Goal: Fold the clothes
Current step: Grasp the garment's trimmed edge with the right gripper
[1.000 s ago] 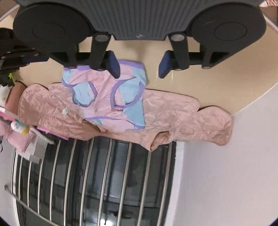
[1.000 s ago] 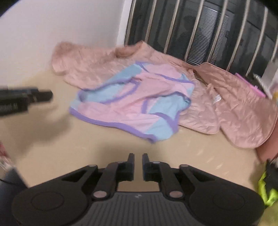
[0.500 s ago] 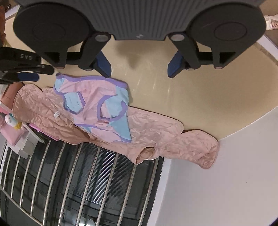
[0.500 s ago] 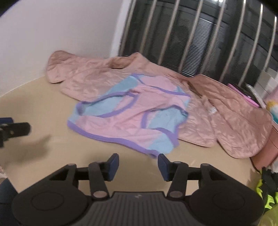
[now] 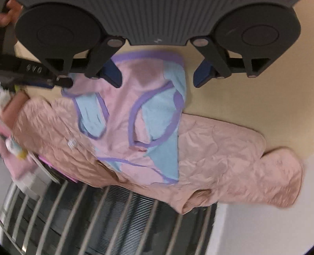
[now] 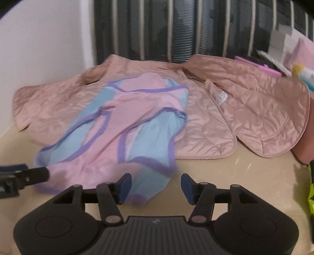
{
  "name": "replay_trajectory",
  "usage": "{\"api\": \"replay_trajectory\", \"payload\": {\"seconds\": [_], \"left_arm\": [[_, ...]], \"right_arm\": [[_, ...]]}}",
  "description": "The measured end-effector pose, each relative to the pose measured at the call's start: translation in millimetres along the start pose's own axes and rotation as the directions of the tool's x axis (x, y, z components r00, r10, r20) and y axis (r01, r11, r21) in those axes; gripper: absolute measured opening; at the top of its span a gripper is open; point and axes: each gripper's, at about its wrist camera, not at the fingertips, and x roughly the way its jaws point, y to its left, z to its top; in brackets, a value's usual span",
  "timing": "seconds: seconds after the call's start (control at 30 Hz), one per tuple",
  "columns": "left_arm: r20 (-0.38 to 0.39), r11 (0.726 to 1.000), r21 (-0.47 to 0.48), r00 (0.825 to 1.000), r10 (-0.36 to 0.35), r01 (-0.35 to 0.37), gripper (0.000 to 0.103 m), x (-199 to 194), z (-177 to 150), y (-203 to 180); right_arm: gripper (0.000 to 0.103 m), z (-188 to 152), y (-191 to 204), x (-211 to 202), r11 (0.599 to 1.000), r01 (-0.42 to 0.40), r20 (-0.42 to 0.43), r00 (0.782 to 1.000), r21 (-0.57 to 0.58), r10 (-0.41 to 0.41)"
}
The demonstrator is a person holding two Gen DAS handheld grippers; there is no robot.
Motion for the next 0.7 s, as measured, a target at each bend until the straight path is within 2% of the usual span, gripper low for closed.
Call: {"api": "replay_trajectory", "payload": {"seconds": [0.03, 0.07, 0.1, 0.17, 0.23, 0.37, 0.53, 0.7], "left_arm": [[-0.009, 1.0, -0.02, 1.0, -0.004, 0.004, 0.047, 6, 2, 2], [-0.02, 1.0, -0.023, 1.0, 0.006, -0.006, 0.024, 11, 3, 3], [-0.025, 0.999, -0.026, 0.999, 0.023, -0.024, 0.013, 15, 3, 5], [-0.021, 0.998, -0.054, 0.999, 0.033, -0.035, 0.013, 18, 2, 10], [-0.011, 0.996, -0.083, 0.999, 0.034, -0.035, 0.012, 16, 0, 13], [0.01, 0.993, -0.108, 0.999, 0.043, -0.042, 0.004, 3, -8, 12], [0.015, 0.978, -0.203, 0.999, -0.046, 0.048, 0.002, -30, -35, 15], [0.002, 0.967, -0.239, 0.996, -0.094, 0.091, 0.001, -76, -69, 12]], "right_arm": [[0.054, 2, -2, 7, 1.0, 0.002, -0.011, 1.0, 0.009, -0.002], [0.053, 2, -6, 13, 1.0, -0.009, -0.022, 1.0, 0.028, 0.01], [0.038, 3, -9, 18, 0.998, -0.026, -0.032, 0.999, 0.052, 0.028], [0.007, 0, -11, 19, 0.998, -0.035, -0.03, 0.999, 0.06, 0.037], [0.006, -3, -11, 18, 0.997, -0.04, -0.025, 0.999, 0.06, 0.042], [0.003, -13, -16, 3, 0.997, -0.047, -0.005, 0.999, 0.061, 0.048], [0.003, -34, -28, -38, 0.998, -0.04, 0.026, 0.999, 0.053, 0.039], [0.003, -55, -35, -83, 1.0, -0.004, 0.044, 0.999, -0.018, 0.005]]}}
